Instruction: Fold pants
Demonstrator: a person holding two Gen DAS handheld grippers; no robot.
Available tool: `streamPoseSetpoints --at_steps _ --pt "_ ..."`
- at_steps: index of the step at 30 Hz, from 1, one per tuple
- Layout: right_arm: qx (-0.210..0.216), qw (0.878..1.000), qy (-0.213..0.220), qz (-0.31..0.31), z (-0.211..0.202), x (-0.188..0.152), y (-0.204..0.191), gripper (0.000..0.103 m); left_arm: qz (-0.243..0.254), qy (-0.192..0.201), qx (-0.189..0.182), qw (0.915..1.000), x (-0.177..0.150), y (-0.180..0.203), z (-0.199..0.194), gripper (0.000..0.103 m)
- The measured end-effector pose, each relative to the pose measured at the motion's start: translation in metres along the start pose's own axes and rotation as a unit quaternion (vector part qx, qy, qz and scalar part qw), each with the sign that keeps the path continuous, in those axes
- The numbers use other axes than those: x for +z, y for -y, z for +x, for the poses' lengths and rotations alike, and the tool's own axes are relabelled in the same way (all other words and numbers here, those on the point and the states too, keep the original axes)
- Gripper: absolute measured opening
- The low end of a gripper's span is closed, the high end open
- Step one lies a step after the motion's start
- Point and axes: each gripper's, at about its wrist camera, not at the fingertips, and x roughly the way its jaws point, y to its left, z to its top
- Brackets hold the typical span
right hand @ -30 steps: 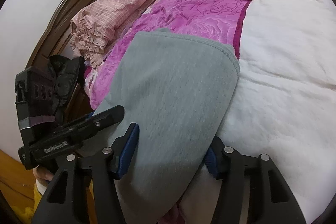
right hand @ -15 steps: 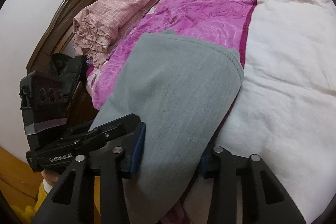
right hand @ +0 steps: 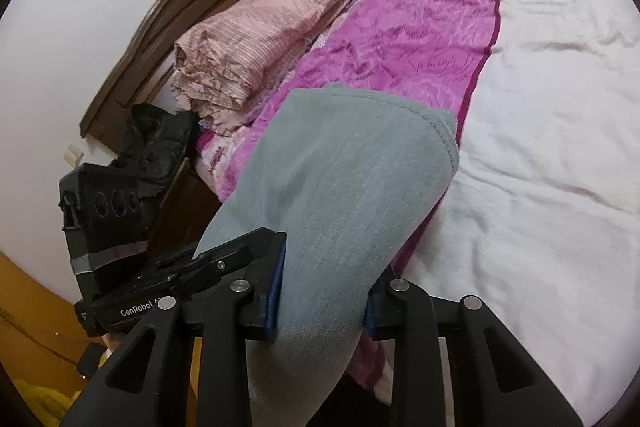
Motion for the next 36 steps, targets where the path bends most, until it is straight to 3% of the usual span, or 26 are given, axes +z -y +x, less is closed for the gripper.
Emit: streamPoseSetpoints --at_steps 10,20,28,36 --pt "-0.028 0.999 0.035 -0.028 -0.094 -0.001 0.009 0.023 0.057 0.006 -0.032 0.9979 0.003 0.090 0.001 0.045" --pt "-0.080 0.994 0.055 -0.047 -0.164 0.014 0.051 0.023 0.087 -0.010 -0.058 0.9945 0.015 0.169 0.055 0.045" --pt "-0.107 0.992 0.046 -0.058 -0.183 0.046 0.107 0.023 0.086 -0.023 -0.063 0.9941 0.035 0.200 0.118 0.045" --pt "-0.157 0.986 0.019 -0.050 -0.164 0.069 0.169 0.023 0.079 -0.067 -0.055 0.9931 0.041 0.207 0.200 0.044"
